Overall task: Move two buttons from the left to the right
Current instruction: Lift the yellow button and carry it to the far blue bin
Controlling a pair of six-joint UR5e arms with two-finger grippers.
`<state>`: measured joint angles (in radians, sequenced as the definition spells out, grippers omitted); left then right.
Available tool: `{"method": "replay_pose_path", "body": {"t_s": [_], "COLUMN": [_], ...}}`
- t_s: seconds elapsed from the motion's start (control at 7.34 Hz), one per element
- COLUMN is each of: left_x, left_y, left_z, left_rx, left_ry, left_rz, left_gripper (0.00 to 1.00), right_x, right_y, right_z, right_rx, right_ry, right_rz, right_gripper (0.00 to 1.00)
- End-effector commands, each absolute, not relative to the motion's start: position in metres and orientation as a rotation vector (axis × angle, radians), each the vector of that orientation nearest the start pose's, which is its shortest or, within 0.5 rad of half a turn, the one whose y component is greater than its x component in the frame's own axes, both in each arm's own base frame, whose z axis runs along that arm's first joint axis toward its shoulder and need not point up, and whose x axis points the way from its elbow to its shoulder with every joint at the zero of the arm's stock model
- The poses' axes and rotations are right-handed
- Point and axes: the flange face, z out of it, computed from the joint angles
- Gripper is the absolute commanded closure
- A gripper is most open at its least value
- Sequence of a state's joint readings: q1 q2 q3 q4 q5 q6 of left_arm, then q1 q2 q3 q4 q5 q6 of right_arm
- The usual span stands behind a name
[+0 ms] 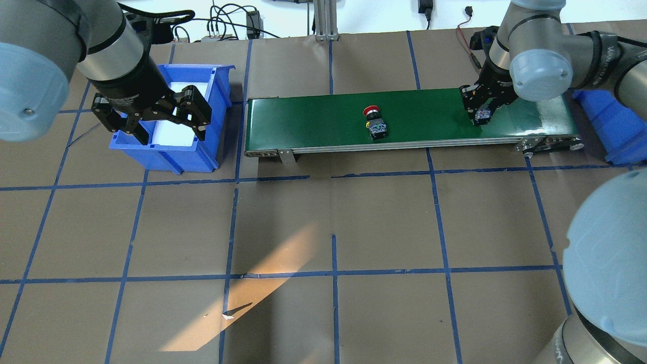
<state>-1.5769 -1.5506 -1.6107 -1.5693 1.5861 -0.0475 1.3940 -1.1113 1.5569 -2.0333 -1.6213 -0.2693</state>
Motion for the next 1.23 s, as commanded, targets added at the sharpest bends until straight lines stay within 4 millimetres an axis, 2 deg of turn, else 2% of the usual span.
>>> {"method": "replay_pose_path", "body": {"t_s": [0.0,0.14,0.27,0.68,0.82,0.95,1.09], "left_x": [-0.135,-0.135,-0.135,-0.135,-0.135,-0.135,-0.135], "left_y": [-0.480,-0.480,-0.480,-0.480,-0.480,-0.480,-0.480], "left_z": [0.479,0.478,0.478,0.478,0.478,0.478,0.478], "left_rx": [-0.062,-0.062,-0.062,-0.062,-0.062,-0.062,-0.062], "left_ry": [3.125,3.125,3.125,3.125,3.125,3.125,3.125], "left_rz": [0.030,0.028,0.028,0.028,0.033,0.028,0.033], "left_gripper": [0.00,0.00,0.00,0.00,0.00,0.00,0.00], "right_x": [-0.054,-0.094,-0.122,-0.243,-0.270,-0.302,-0.314], "right_y": [-0.639,-0.625,-0.613,-0.599,-0.603,-0.602,-0.614], "right_z": [0.323,0.345,0.359,0.388,0.374,0.375,0.362], "right_rx": [-0.238,-0.183,-0.190,-0.156,-0.156,-0.207,-0.207], "right_ry": [3.227,3.229,3.222,3.204,3.191,3.199,3.181], "right_rz": [-0.004,-0.016,-0.003,-0.061,-0.033,-0.046,-0.052], "right_gripper": [0.90,0.90,0.90,0.89,0.89,0.88,0.87]}}
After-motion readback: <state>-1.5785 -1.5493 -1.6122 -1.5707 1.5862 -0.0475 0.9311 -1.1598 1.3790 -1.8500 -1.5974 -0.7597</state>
